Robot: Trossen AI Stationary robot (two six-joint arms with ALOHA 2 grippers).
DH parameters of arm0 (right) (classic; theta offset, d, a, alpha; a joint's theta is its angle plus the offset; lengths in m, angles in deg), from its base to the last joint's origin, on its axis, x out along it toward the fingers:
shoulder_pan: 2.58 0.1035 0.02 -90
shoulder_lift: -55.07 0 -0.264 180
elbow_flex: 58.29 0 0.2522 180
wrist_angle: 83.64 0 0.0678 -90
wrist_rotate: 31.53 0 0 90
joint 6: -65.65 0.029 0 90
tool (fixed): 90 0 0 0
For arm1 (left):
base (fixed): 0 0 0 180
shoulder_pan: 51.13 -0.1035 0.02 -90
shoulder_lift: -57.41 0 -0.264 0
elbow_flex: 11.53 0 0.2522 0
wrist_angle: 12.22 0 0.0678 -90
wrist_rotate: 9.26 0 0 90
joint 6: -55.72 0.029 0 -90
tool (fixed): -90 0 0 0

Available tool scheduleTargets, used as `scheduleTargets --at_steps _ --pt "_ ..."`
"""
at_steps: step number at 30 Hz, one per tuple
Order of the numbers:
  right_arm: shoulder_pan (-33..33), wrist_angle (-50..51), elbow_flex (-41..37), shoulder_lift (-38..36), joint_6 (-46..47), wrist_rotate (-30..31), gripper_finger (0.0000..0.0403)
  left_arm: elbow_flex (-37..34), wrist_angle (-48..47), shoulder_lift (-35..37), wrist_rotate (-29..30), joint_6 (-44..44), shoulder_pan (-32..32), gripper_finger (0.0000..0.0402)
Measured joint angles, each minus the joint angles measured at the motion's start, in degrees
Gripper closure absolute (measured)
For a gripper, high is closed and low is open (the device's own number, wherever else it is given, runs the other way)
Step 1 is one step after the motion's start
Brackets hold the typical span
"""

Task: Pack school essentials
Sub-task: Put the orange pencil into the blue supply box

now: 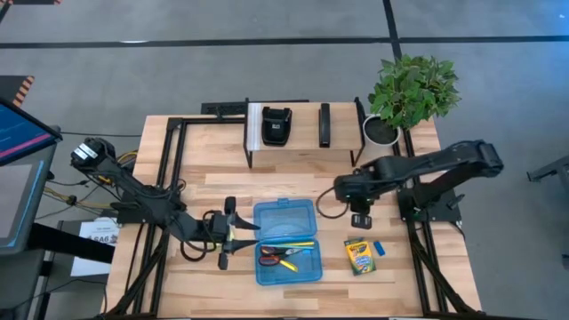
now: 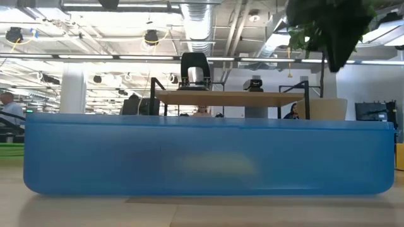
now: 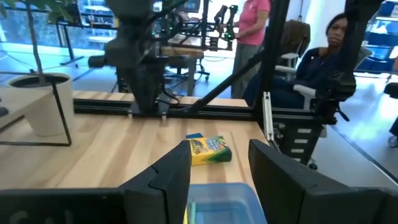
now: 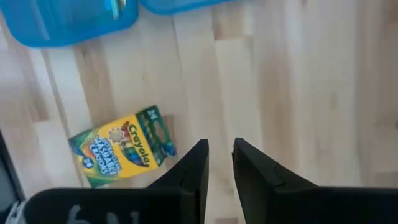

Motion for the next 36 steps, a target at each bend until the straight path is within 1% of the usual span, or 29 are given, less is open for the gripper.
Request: scheduleTargets --at_steps 5,11,14,18,21,25,31,36 --pt "-0.87 0.58 0.00 5.34 -2.66 -2.25 0.0309 0.00 0.16 -0.02 0.02 -0.01 1.07 0.0253" --pt "-0.87 0.73 0.00 8.26 -4.80 -4.94 0.0301 0.00 0.11 -0.02 0.05 -0.03 1.12 0.0253" --pt "-0.87 0.58 -0.05 8.84 -5.11 -5.00 0.0282 0.00 0.11 -0.04 0.06 -0.04 1.12 0.0253" --pt "-0.60 -2.58 -1.12 8.71 -4.32 -4.95 0.0248 0.00 0.13 -0.06 0.00 -0.15 1.12 0.0253" --pt "-0.54 -2.93 -1.61 8.69 -4.19 -4.96 0.0225 0.02 0.13 -0.07 -0.63 -0.36 1.12 0.0253" --pt "-0.54 -4.73 -2.03 8.73 -4.16 -4.95 0.0206 0.02 0.18 -0.07 -0.75 -0.49 1.12 0.0253" --pt "-0.54 -7.94 -2.85 8.73 -4.17 -4.59 0.0206 0.02 0.27 -0.07 -0.85 -1.15 1.14 0.0253" --pt "-0.55 -9.97 -4.97 8.73 -4.13 -4.34 0.0208 0.02 0.29 -0.07 -0.83 -1.51 1.13 0.0253"
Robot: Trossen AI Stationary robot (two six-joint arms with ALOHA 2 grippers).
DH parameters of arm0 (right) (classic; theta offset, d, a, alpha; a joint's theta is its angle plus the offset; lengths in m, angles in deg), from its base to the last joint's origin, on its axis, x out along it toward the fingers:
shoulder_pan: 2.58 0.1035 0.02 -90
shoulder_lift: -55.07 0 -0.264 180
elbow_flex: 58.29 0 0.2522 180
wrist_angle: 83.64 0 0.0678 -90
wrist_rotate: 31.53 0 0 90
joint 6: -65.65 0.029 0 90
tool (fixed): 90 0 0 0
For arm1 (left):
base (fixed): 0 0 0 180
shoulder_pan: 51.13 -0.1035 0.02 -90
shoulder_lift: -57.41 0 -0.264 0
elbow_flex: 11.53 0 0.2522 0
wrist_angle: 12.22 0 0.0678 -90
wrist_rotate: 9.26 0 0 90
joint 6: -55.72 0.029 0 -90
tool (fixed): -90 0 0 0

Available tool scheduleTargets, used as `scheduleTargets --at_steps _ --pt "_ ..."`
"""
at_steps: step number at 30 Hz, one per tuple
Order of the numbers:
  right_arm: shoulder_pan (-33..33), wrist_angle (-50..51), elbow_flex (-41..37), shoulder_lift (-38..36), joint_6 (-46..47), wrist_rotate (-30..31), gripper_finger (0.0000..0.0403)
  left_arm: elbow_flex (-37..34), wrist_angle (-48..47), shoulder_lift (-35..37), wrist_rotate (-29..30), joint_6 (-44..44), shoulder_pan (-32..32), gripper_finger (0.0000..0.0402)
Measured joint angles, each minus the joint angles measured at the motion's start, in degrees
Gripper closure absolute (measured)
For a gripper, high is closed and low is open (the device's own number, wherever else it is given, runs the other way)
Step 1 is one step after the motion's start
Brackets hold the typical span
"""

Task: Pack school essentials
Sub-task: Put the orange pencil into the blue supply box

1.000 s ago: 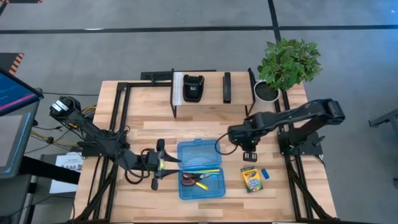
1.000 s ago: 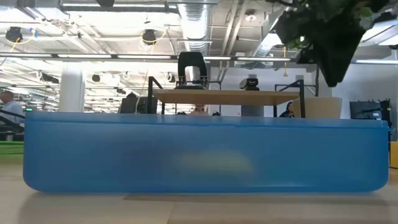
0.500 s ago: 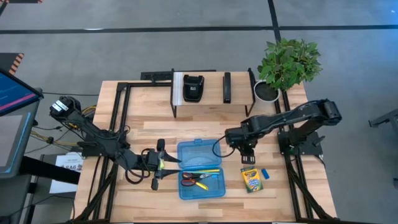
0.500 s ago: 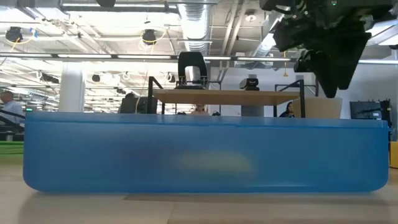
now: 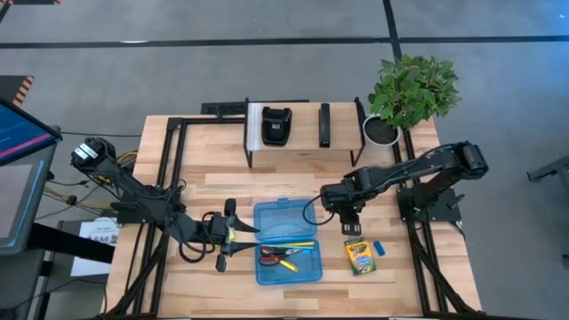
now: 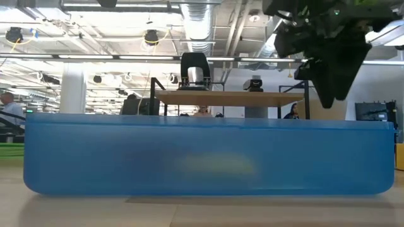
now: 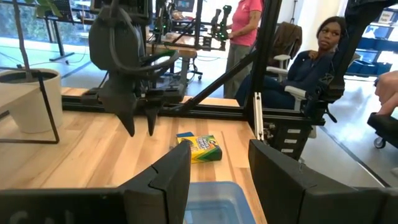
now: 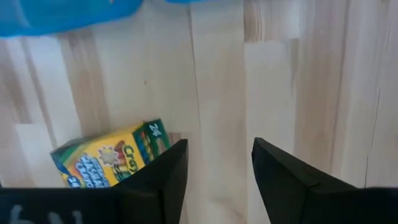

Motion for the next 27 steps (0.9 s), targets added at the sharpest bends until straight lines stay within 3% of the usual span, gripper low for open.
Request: scheduleTargets --at_steps 27 --pt "-0.51 -0.48 -1.54 0.00 0.11 -0.44 0.0212 0.04 0.04 0.00 0.10 -0.02 -0.01 0.0253"
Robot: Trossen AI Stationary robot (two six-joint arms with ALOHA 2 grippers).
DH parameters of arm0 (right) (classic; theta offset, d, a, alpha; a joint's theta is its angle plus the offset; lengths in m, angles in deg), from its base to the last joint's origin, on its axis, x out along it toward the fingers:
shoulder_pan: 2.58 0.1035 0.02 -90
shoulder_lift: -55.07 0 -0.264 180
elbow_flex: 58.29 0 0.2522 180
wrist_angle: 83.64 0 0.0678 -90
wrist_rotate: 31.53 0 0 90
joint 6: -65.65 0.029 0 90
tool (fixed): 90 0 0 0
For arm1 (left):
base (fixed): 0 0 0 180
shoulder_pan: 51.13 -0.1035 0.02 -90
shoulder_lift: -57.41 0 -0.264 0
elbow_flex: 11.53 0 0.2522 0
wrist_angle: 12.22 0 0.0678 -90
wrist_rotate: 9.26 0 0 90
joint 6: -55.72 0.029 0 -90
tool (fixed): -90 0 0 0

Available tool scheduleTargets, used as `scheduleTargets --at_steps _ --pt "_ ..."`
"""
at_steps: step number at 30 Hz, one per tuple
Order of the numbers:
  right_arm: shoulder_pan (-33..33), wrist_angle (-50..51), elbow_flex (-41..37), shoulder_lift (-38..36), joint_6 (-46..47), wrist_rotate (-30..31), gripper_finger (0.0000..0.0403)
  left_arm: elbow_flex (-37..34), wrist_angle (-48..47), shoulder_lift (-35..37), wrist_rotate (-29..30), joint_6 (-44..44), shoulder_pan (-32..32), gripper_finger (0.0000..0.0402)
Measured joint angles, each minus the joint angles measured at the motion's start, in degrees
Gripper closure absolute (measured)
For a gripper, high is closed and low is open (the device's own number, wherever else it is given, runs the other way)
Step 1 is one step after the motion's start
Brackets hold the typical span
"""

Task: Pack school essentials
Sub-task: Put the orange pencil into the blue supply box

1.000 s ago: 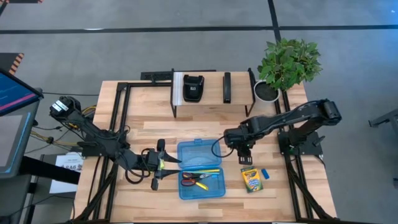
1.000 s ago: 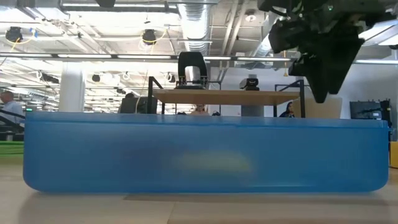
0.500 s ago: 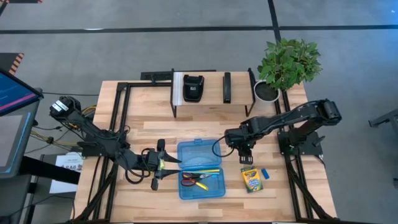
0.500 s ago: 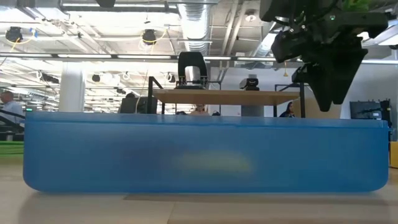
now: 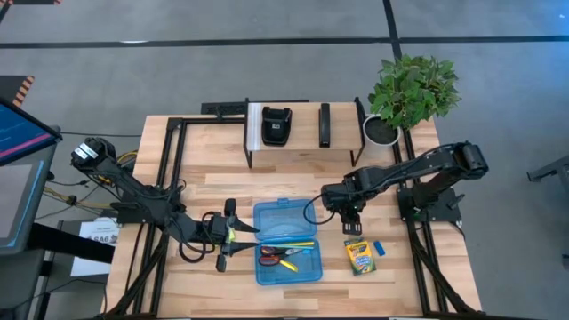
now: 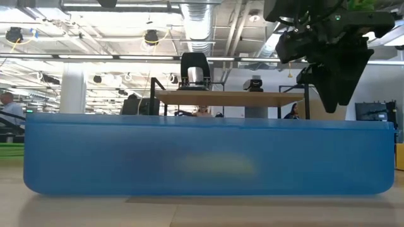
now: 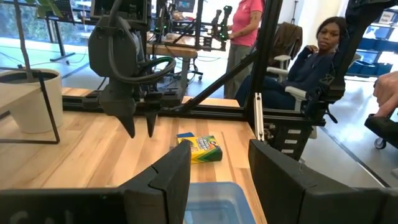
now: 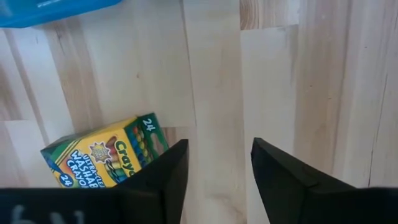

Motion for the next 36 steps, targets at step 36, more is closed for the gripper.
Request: scheduleTargets --at_steps 36 --pt "0.15 3.28 0.02 0.00 0.91 -0.22 0.0330 0.00 0.00 0.00 -0.03 -0.59 0.00 0.0253"
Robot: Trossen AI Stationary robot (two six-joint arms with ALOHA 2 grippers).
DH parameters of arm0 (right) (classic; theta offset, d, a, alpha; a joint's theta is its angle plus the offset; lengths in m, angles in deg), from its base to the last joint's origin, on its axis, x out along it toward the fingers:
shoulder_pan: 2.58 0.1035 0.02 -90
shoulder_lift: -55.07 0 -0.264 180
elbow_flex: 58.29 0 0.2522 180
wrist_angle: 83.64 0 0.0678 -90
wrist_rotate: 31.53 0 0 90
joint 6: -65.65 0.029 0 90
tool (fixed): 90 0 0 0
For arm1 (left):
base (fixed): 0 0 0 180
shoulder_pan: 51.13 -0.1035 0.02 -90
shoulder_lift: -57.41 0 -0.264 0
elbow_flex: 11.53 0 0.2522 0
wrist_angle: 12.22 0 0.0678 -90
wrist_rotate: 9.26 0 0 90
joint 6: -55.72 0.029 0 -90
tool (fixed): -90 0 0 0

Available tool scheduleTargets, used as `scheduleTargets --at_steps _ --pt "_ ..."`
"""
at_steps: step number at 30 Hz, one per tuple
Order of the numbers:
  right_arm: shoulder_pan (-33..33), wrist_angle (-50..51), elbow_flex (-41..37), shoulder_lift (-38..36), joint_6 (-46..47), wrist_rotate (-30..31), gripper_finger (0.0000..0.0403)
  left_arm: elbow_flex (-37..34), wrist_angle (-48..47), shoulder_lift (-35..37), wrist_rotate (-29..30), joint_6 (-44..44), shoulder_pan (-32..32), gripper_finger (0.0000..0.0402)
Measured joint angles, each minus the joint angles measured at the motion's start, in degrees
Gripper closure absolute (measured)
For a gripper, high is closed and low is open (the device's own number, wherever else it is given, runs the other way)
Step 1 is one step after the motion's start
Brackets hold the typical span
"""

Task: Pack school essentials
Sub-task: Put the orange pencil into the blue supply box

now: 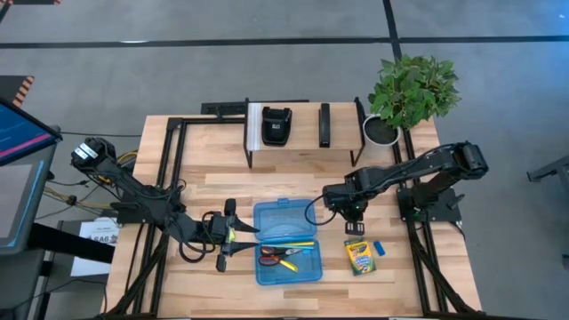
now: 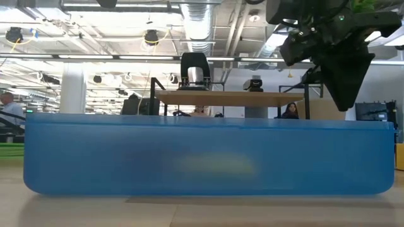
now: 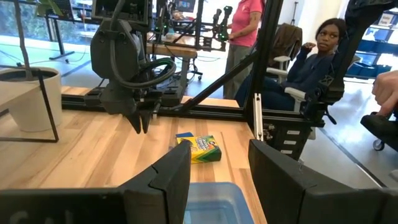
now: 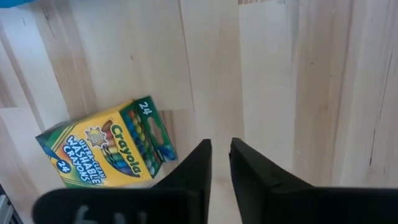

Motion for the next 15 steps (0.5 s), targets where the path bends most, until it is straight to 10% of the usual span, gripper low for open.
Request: scheduleTargets --at_steps 6,15 --pt "0.00 0.17 0.00 0.00 0.00 -0.02 0.0347 0.50 -5.96 1.91 -1.55 -3.20 0.00 0.0253" --pt "0.00 -0.07 0.02 -0.01 0.03 -0.02 0.0349 12.18 -55.06 6.91 -2.49 -28.40 -2.06 0.0253"
